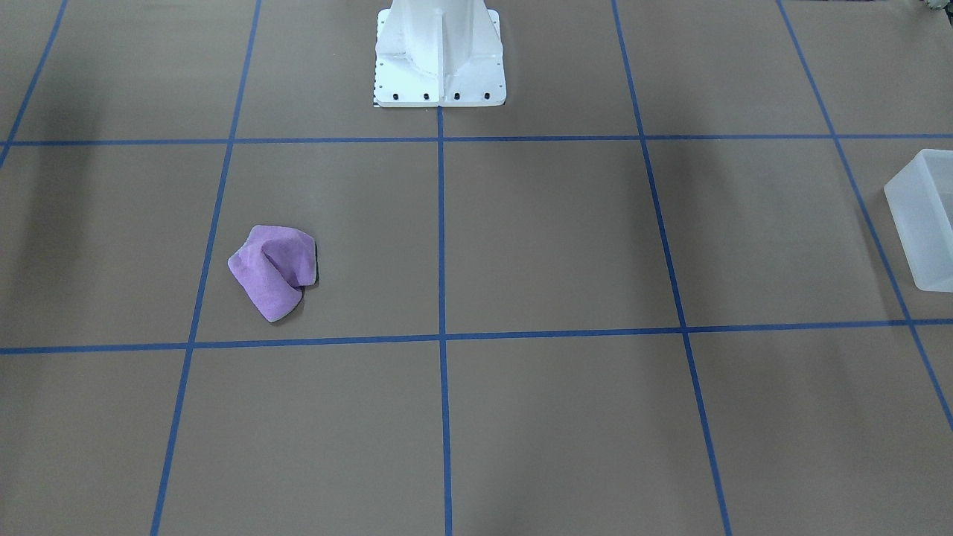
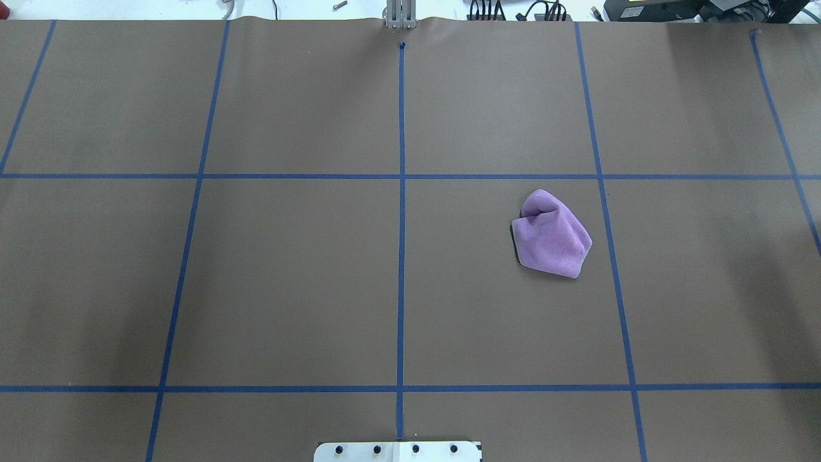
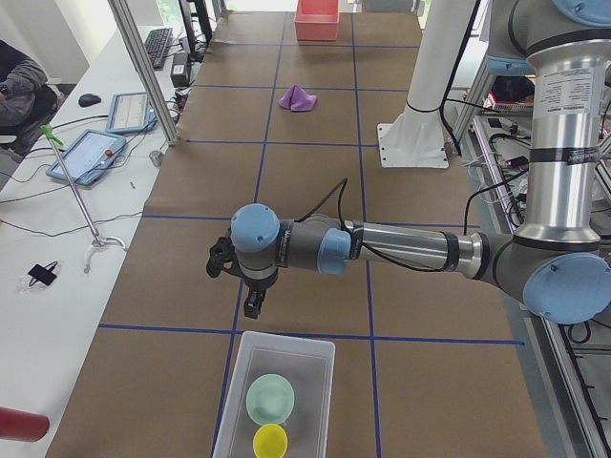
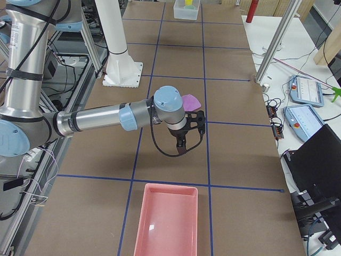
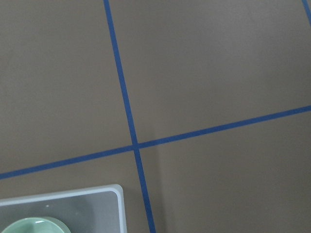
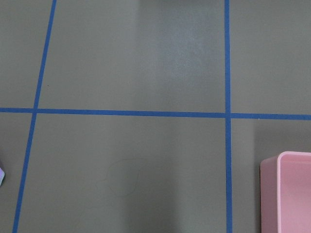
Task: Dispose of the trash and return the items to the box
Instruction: 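Lower the green bowl into the clear box and open the left gripper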
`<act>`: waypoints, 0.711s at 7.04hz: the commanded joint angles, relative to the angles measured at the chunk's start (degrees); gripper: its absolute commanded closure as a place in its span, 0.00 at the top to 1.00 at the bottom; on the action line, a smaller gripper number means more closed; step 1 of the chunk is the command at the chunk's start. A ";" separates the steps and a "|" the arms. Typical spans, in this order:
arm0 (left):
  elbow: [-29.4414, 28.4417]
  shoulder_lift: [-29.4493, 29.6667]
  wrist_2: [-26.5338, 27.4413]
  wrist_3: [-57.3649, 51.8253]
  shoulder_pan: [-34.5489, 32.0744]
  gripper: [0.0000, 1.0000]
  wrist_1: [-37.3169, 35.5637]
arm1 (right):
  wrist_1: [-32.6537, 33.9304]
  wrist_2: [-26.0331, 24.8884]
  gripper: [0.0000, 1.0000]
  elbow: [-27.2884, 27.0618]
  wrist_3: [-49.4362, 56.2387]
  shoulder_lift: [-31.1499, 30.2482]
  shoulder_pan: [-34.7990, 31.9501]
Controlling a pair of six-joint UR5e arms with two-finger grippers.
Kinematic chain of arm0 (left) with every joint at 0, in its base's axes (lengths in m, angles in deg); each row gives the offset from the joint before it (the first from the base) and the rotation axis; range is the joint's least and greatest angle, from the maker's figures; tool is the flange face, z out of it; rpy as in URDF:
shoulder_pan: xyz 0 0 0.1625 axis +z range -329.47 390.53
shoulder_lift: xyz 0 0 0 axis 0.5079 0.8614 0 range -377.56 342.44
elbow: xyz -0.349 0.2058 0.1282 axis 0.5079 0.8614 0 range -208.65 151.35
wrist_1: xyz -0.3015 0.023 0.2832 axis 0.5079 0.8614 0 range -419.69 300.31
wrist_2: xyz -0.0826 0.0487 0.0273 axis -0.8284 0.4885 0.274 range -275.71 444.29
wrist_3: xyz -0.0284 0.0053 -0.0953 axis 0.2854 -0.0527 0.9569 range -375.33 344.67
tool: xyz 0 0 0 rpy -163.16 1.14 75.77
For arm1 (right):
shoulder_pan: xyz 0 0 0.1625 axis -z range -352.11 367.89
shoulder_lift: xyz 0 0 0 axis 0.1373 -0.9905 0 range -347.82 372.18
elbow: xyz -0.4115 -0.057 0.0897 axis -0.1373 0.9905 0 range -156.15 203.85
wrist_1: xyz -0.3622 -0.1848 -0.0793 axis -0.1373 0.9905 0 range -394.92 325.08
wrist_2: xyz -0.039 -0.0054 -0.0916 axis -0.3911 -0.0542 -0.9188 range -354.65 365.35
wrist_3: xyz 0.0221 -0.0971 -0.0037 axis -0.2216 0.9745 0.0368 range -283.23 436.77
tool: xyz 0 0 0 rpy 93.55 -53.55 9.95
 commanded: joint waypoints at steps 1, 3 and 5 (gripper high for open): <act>-1.20 -5.03 0.30 -2.34 -0.29 0.98 4.11 | 0.03 -0.02 1.00 -0.49 -1.30 0.03 0.70; -0.83 -5.31 0.39 -2.43 -0.29 0.98 4.41 | -0.06 -3.25 1.00 -3.64 -18.28 4.40 8.75; -0.05 -5.84 0.39 -2.43 -0.46 0.98 4.58 | -2.58 -10.89 1.00 -5.76 -36.37 8.35 19.99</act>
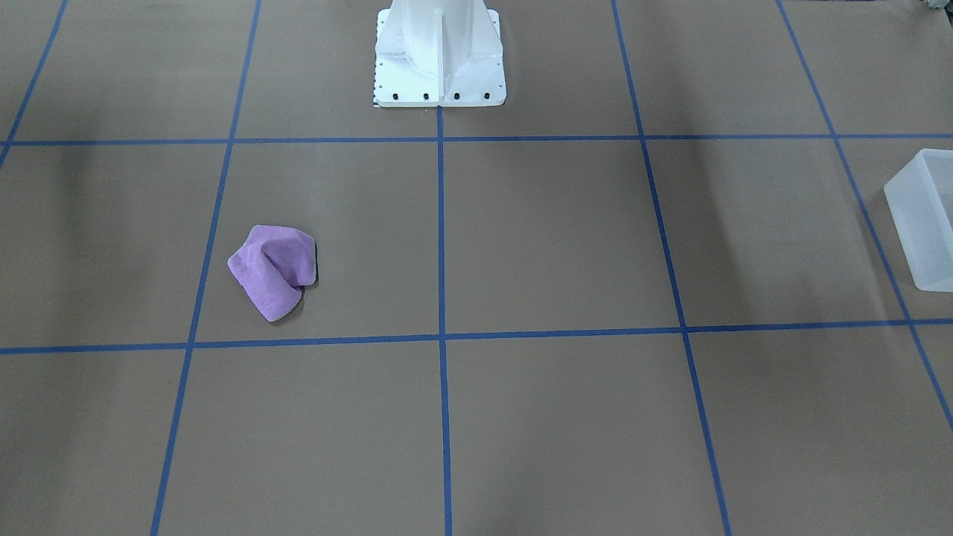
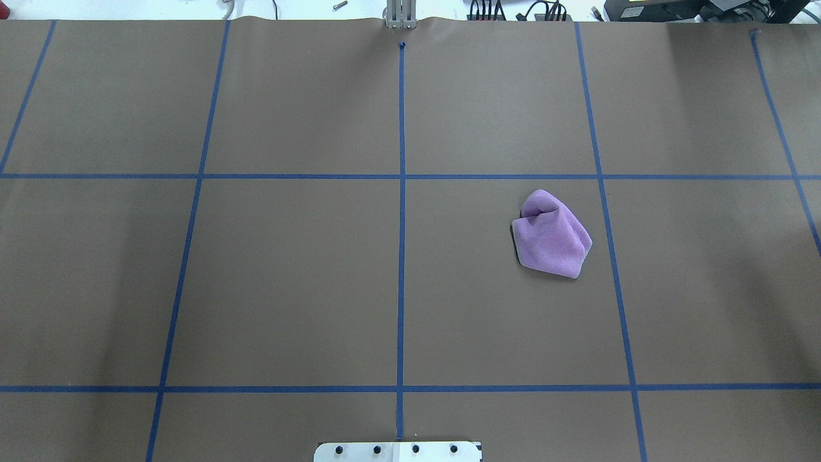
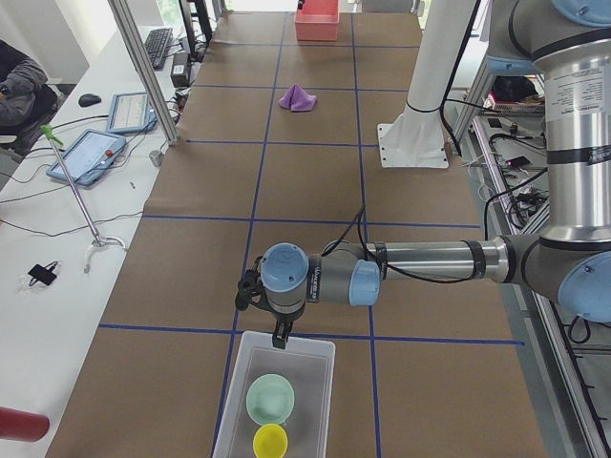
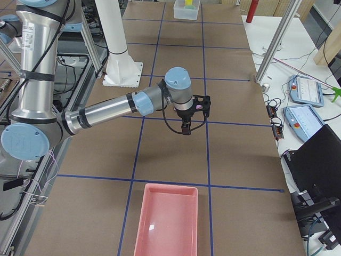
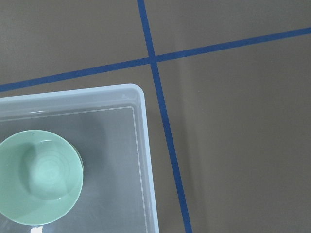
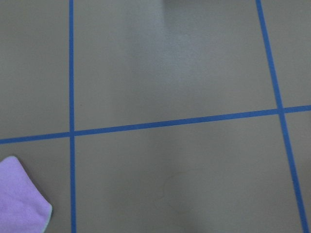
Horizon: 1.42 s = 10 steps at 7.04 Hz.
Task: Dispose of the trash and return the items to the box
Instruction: 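Move the right gripper over the purple cloth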
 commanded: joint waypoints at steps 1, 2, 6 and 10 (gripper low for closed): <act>2.40 -1.78 0.02 -0.01 -0.44 0.98 0.16 | -4.76 -11.34 1.00 -0.87 -21.61 5.29 14.28; 3.98 -2.58 0.02 -0.01 -0.88 0.98 0.16 | -4.09 -18.19 1.00 0.26 -29.89 11.14 22.19; 4.61 -2.94 0.02 0.07 -1.41 0.98 0.16 | -3.82 -34.85 1.00 10.90 -44.37 21.92 37.45; 4.61 -2.85 -0.07 0.07 -1.41 0.98 0.16 | 0.57 -41.43 0.72 10.47 -48.68 24.11 43.16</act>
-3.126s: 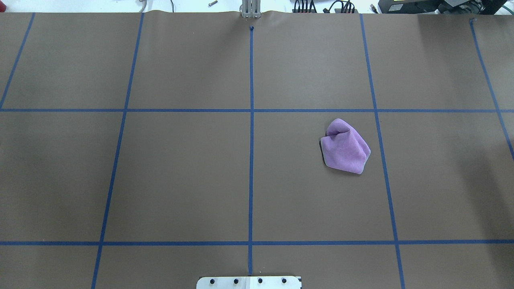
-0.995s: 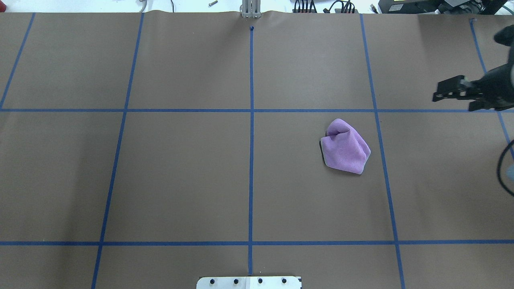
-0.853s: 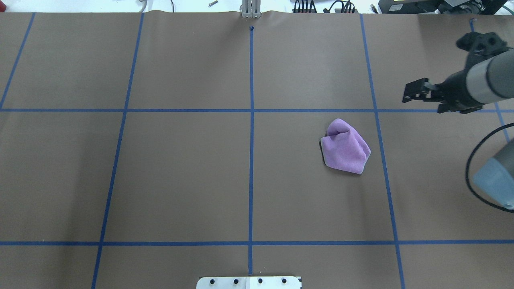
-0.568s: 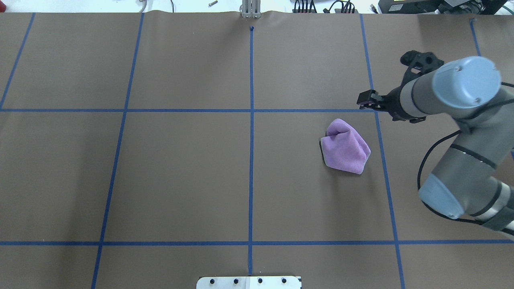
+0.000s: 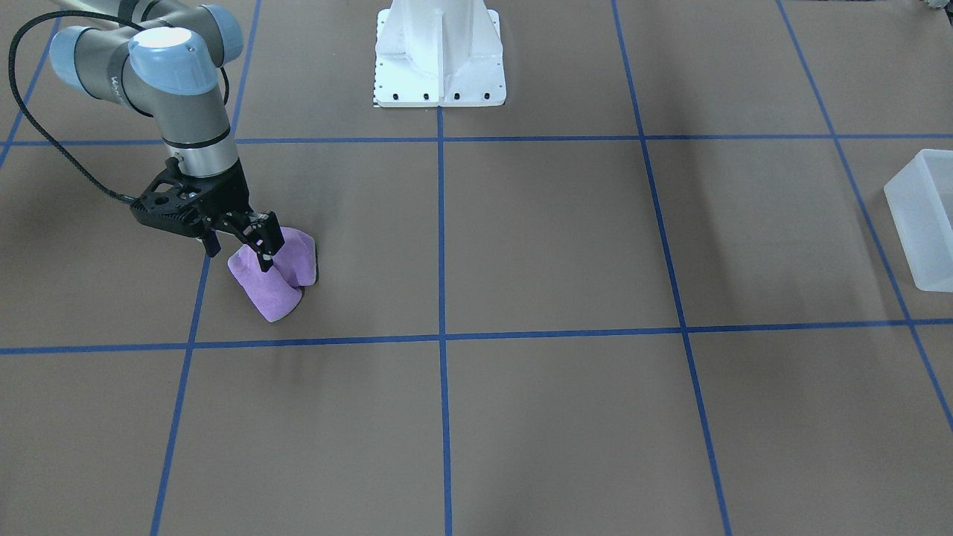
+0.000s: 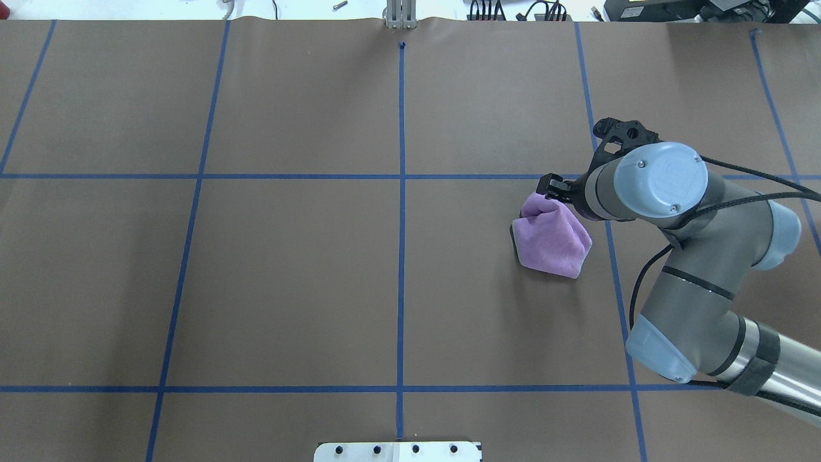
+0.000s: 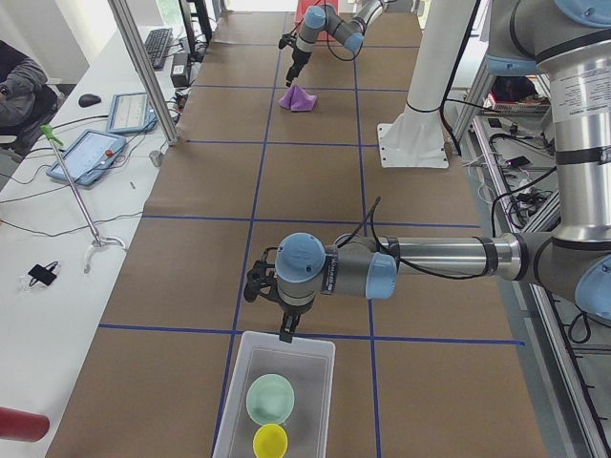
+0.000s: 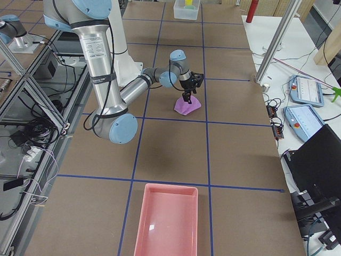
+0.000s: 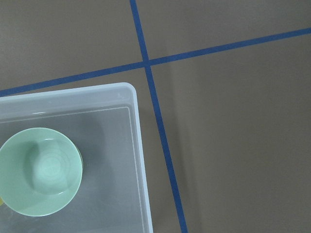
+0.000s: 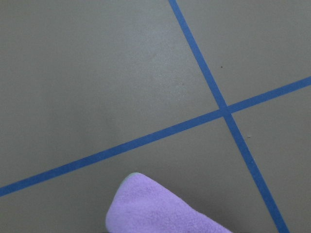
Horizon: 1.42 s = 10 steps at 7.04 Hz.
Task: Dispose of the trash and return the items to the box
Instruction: 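Pinch the purple cloth with the right gripper and lift it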
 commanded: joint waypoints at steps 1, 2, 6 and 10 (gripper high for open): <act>0.00 -0.05 -0.07 0.00 0.00 0.98 0.00 | 3.29 -3.30 0.46 -0.66 -2.12 1.30 3.18; 0.00 -0.05 -0.07 0.00 0.00 0.98 0.00 | 3.93 -3.38 0.21 -0.75 -2.04 1.30 3.36; -0.08 -0.23 -0.07 0.00 0.00 0.98 0.00 | 4.54 -3.39 0.00 -2.23 -1.86 1.39 2.93; -0.52 -1.80 3.59 0.52 0.00 0.98 -0.44 | 19.48 5.44 0.00 -15.08 12.83 2.00 -7.74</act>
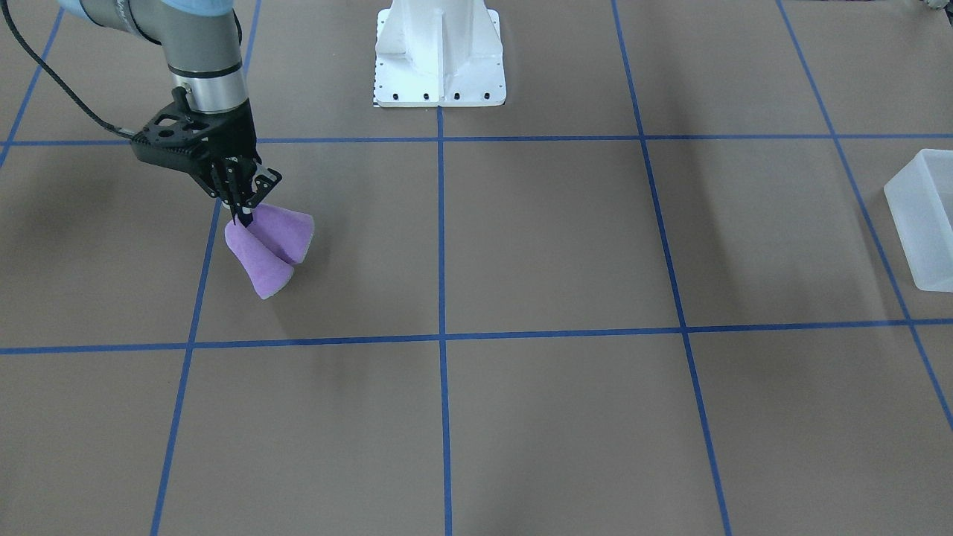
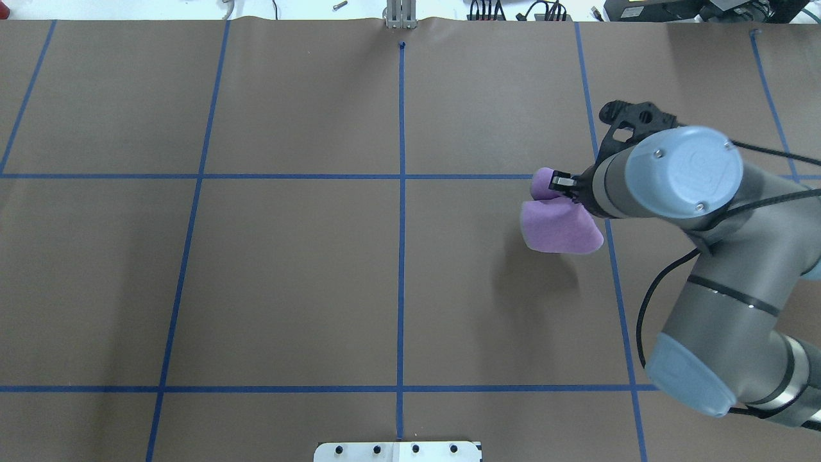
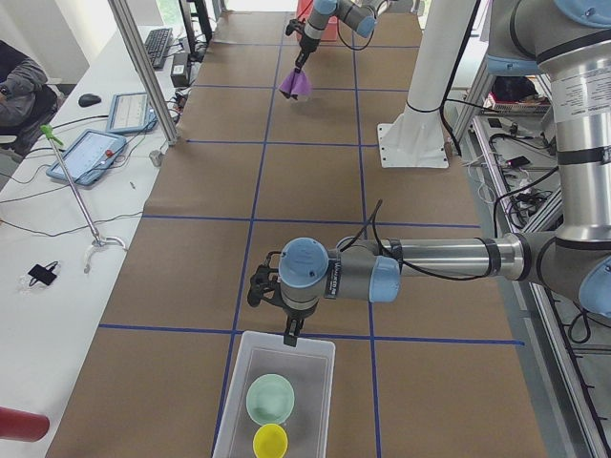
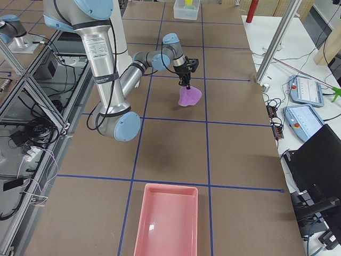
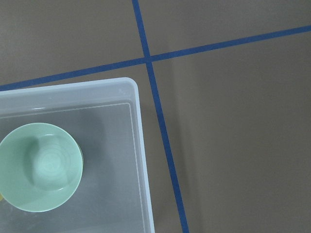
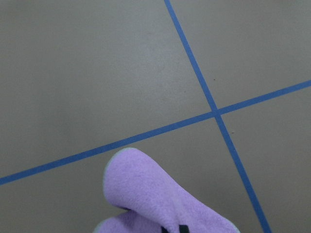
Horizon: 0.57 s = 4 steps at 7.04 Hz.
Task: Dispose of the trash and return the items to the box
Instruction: 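Pinch the purple cloth with the right gripper and lift it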
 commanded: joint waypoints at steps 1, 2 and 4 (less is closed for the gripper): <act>0.04 -1.35 3.28 0.57 0.13 0.98 -0.51 | 2.63 12.79 0.00 -1.50 16.71 -0.71 -13.36; 0.22 -1.88 3.46 1.36 0.21 0.98 -1.55 | 2.63 19.75 0.00 -1.41 26.29 -3.15 -20.66; 0.66 -1.98 6.00 8.73 0.30 0.98 -2.80 | 7.07 27.78 0.00 -1.23 43.61 -5.98 -32.98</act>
